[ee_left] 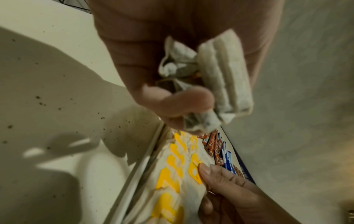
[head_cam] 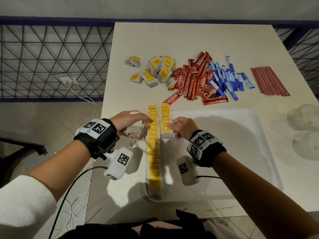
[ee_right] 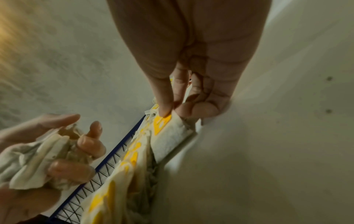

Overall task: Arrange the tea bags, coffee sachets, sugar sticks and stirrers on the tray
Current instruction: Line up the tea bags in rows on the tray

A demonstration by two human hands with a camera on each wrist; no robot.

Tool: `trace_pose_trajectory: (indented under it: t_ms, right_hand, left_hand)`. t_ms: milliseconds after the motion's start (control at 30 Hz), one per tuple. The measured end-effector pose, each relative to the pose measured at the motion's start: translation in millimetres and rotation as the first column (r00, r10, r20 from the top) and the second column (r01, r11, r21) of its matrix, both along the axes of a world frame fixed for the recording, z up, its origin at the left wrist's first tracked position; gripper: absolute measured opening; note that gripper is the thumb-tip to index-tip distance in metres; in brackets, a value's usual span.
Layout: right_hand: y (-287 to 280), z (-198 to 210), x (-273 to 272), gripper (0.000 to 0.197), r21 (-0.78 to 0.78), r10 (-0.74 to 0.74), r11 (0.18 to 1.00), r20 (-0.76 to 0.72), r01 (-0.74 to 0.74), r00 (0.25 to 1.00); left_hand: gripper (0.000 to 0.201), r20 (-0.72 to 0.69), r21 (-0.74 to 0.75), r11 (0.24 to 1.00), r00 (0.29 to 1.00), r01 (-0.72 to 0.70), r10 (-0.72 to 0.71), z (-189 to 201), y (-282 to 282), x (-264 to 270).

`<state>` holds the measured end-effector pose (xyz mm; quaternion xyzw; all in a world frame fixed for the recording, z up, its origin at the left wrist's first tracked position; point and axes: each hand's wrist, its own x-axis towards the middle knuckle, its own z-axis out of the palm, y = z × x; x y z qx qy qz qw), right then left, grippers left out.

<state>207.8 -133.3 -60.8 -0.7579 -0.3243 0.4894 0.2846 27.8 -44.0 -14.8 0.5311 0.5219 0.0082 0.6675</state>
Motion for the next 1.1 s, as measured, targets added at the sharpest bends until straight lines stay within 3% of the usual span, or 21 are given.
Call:
trace_pose_trajectory:
  t_ms: [133,233,400,767,900,1100]
  right_hand:
    - [0,-3,-1,0.022,0.02,-0.024,1.0,0.018,0.023,1.0]
    - [-2,-3,-1,0.037,-0.021,-0.024,1.0,0.01,0.024,1.0]
    - [-6,-8,-5,0.077,-0.017,0.185,0.983,0.193,-0.185,0.964]
    - [4,-14,-4,0.06,0.012,0.13,0.991,0.213,-0.135,0.968]
    - [3,-13,-3,0.062,0.01,0.121,0.992,0.2,-0.126,0.972]
    - [1,-9,3,0.075,-0.03,0.151,0.988,0.164,-0.148,0.975]
  left_hand:
    - [0.019,-0.011,0.003,1.0,1.0,-0.008,0.008,0,0,1]
    - [0.011,-0.018,0.008,1.0,1.0,-0.023,0.023,-3,0,1]
    - [0.011,0.016,-0.016,0.998,0.998,-0.053,0.054,-1,0,3]
    - [0.012,-0.017,-0.008,0.999,0.999,-0.051,0.051,-3,-1,3]
    - [0.02,-0.021,-0.015,0.999,0.999,-0.044,0.044,-4,-1,1]
    - [0.011,0.031,-0.06,0.994,0.996,-0.086,0.088,-1,-2,4]
